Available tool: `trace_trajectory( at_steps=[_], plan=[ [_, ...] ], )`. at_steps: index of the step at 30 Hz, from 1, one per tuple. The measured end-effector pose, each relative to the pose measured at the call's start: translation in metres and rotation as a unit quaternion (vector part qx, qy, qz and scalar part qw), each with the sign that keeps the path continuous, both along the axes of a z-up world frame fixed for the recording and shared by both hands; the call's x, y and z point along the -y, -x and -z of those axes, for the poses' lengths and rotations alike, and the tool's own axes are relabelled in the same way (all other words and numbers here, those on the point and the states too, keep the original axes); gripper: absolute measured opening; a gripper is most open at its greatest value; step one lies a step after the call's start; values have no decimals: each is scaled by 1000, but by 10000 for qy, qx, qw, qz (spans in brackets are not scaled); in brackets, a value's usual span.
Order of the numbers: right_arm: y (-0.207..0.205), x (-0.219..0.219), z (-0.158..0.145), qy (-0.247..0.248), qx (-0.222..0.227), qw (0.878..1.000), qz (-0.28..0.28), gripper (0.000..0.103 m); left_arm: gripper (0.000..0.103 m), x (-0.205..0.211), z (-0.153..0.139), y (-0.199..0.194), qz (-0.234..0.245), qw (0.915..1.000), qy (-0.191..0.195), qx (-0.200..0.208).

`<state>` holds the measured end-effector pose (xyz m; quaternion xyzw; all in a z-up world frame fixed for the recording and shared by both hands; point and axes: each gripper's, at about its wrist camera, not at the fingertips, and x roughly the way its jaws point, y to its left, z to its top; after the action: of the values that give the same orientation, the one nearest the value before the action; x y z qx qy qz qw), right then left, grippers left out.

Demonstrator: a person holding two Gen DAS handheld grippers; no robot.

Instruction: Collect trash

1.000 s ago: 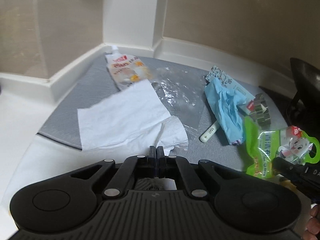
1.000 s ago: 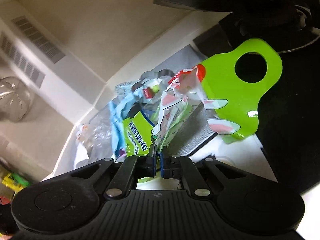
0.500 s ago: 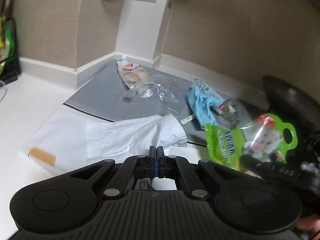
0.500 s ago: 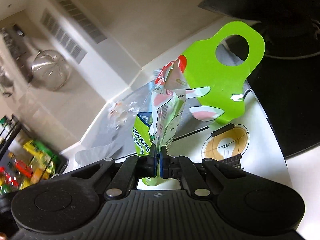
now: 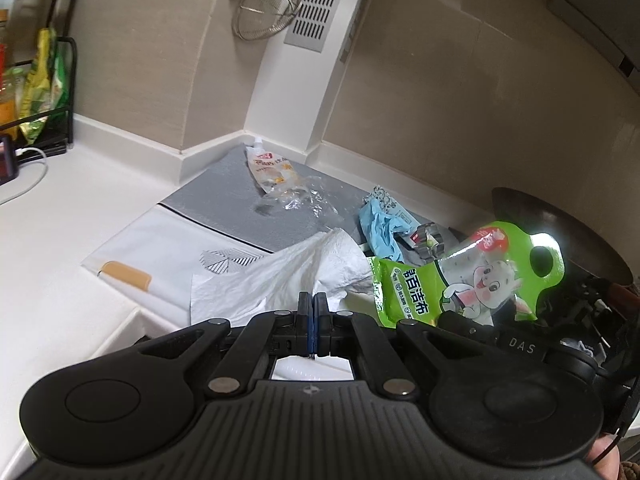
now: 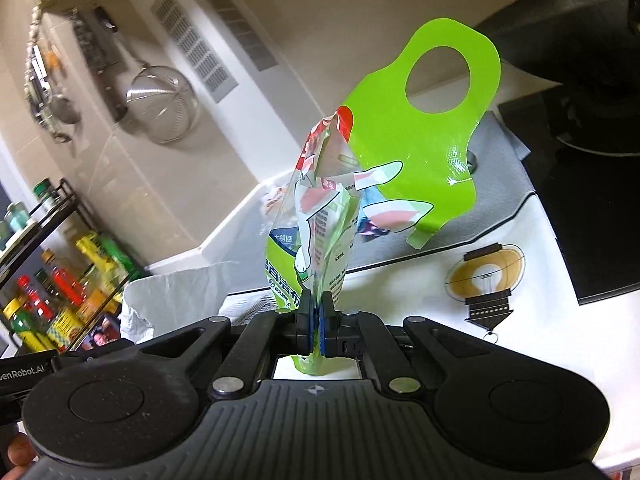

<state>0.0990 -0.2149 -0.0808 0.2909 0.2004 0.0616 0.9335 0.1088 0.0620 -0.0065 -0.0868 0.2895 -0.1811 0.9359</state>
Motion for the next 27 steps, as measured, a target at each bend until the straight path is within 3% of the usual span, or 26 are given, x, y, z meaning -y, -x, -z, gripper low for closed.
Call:
trace_trajectory(
  at_steps=[9,27],
  plan=[
    [25,-6,-10,203,171,9994,-227,3,0,-21,-6,34,-222,9997,105,47],
    [97,-18,-15,443,369,9942,-911,3,0,-31,-4,103,-188,9997,151,-10]
  ],
)
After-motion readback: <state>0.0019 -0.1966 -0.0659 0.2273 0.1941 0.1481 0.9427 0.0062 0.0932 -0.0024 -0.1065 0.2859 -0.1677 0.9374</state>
